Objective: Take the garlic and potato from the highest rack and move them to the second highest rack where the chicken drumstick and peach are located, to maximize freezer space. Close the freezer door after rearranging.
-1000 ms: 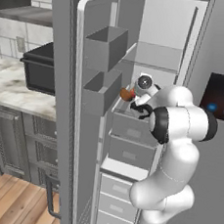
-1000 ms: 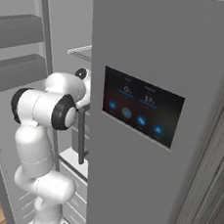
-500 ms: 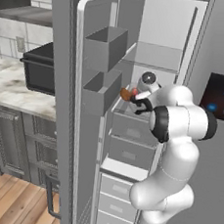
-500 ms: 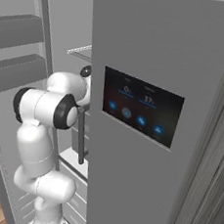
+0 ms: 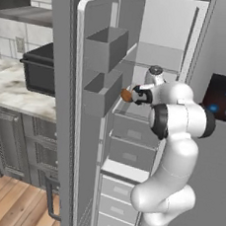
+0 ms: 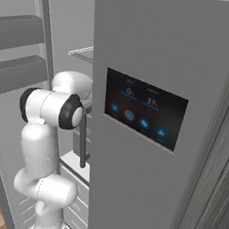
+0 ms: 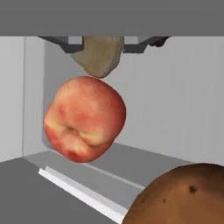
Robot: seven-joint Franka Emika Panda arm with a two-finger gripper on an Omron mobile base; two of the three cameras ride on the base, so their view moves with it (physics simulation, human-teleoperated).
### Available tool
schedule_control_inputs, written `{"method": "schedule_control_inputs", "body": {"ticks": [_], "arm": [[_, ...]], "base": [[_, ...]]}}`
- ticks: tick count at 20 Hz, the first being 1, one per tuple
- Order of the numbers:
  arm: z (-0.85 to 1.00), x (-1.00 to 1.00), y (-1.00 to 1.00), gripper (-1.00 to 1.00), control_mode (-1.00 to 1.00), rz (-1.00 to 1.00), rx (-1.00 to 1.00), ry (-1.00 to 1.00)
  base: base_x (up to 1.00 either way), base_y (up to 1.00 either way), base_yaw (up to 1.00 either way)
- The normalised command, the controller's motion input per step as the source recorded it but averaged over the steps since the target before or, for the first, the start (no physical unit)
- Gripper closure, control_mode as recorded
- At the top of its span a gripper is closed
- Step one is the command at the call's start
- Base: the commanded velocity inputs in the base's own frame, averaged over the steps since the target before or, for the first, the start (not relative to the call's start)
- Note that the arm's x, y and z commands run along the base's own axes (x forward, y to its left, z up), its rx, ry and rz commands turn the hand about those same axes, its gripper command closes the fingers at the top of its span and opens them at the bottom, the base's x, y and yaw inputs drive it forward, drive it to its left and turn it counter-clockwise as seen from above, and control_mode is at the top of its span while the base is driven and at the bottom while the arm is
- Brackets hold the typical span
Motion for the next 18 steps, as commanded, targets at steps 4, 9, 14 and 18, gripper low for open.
{"method": "schedule_control_inputs", "body": {"ticks": [4,9,14,18], "arm": [[-0.72,0.01,0.03,-1.0,-1.0,0.02,-0.04,0.1],[-0.39,0.0,0.14,-1.0,-1.0,0.02,-0.01,0.01],[-0.06,-0.06,0.24,-1.0,-1.0,0.0,-0.02,-0.08],[-0.25,-0.01,0.14,-1.0,-1.0,0.0,-0.1,-0.43]], "base": [[0.0,0.0,0.0],[0.0,0.0,0.0],[0.0,0.0,0.0],[0.0,0.0,0.0]]}}
